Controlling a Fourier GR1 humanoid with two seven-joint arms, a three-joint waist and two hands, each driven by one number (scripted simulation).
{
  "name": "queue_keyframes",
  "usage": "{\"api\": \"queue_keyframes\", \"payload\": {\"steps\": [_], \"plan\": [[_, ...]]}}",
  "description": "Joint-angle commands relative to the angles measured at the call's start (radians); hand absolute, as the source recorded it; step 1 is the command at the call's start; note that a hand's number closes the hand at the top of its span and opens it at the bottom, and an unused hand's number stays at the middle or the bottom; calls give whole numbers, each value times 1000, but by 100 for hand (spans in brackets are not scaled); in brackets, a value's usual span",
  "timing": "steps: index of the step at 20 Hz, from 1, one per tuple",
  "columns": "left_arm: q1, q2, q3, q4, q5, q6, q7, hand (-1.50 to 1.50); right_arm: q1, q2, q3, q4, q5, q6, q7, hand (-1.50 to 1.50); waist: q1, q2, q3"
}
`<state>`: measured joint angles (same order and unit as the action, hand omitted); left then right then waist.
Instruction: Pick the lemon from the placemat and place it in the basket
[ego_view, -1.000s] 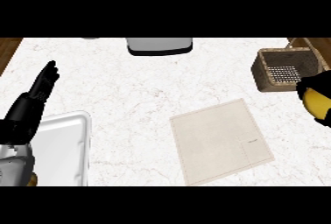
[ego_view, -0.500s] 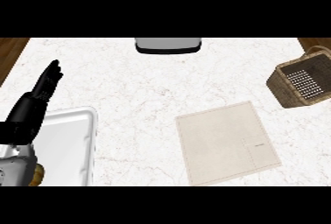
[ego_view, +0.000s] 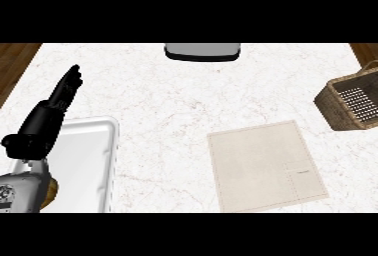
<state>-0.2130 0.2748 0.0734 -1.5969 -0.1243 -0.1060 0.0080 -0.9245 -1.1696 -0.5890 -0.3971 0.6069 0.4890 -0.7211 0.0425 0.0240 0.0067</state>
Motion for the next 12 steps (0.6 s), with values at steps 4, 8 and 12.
{"api": "queue_keyframes", "payload": {"steps": [4, 8, 12], "plan": [[-8, -10, -31, -11, -18, -4, 4, 0, -160, -65, 52, 33, -28, 265, 1, 150, 35, -4, -4], [-18, -11, -20, 33, -19, -2, -22, 0, -241, -59, 123, 8, -21, 352, 53, 150, 23, -5, -7], [-24, -28, -38, 36, -31, 7, 4, 0, -320, -58, 161, 26, -28, 406, 136, 150, 16, -8, -6]]}}
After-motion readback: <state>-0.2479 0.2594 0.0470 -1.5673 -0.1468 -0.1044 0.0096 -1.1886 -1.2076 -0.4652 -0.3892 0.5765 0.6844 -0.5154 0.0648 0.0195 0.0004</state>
